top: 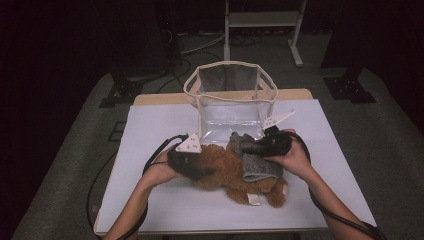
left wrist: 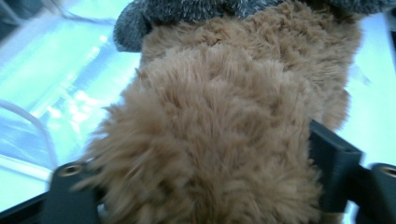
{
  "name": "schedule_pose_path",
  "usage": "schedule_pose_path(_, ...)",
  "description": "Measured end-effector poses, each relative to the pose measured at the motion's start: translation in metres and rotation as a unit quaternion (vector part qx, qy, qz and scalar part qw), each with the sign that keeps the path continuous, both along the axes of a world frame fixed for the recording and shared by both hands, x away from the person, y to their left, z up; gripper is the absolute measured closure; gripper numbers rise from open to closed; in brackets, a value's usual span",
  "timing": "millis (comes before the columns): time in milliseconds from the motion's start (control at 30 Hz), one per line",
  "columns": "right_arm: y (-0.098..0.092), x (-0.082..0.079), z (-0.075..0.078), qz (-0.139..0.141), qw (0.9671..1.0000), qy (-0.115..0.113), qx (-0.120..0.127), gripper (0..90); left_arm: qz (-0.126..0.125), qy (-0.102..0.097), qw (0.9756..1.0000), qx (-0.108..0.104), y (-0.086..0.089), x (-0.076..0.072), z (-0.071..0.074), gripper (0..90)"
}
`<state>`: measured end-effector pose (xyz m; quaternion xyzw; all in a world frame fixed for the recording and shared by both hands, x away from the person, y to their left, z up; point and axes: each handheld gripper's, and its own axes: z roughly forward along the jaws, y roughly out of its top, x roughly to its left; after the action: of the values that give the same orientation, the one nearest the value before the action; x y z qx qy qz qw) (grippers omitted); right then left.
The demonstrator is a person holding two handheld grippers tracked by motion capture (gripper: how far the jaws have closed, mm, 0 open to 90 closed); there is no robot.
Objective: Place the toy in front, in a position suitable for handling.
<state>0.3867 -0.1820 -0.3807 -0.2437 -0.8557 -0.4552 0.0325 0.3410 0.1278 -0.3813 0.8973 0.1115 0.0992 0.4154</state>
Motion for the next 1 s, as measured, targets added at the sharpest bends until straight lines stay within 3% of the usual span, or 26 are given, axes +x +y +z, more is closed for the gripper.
schedule_pose_path(100,0.002,-0.018,-0.006,0.014,0.9997,-0.009,0.016,74.9,-0.009,0.016,0.9996,-0.024,0.007,-0.007,0.000,10.7)
schedule_pose_path(233,0.002,-0.042,-0.003,0.028,0.9986,-0.041,0.019,75.4,-0.016,0.025,0.9985,-0.046,0.011,-0.009,0.009,6.7)
schedule_pose_path(367,0.004,-0.063,0.001,0.051,0.9968,-0.059,0.017,75.4,-0.029,0.041,0.9981,-0.035,0.005,-0.007,0.007,3.8)
schedule_pose_path(400,0.004,-0.066,0.001,0.056,0.9963,-0.062,0.019,75.2,-0.041,0.057,0.9971,-0.030,0.002,-0.007,0.002,4.4)
schedule_pose_path(467,0.003,-0.073,0.004,0.063,0.9959,-0.062,0.020,74.9,-0.048,0.055,0.9969,-0.028,-0.001,-0.008,-0.007,6.8)
schedule_pose_path(500,0.002,-0.074,0.005,0.065,0.9958,-0.062,0.019,74.8,-0.052,0.061,0.9962,-0.032,-0.002,-0.010,-0.010,8.1)
schedule_pose_path(600,-0.004,-0.073,0.014,0.059,0.9961,-0.064,0.017,74.8,-0.044,0.053,0.9968,-0.041,-0.001,-0.012,-0.012,10.9)
schedule_pose_path(700,-0.012,-0.064,0.027,0.028,0.9960,-0.085,0.006,74.9,-0.043,0.044,0.9972,-0.041,0.000,-0.014,-0.013,12.2)
schedule_pose_path(800,-0.012,-0.057,0.035,0.014,0.9961,-0.086,0.011,75.0,-0.045,0.031,0.9978,-0.037,-0.002,-0.018,-0.013,12.3)
schedule_pose_path(1000,0.016,-0.057,0.020,0.042,0.9954,-0.081,-0.029,74.7,-0.046,0.015,0.9986,-0.019,-0.003,-0.021,-0.011,11.8)
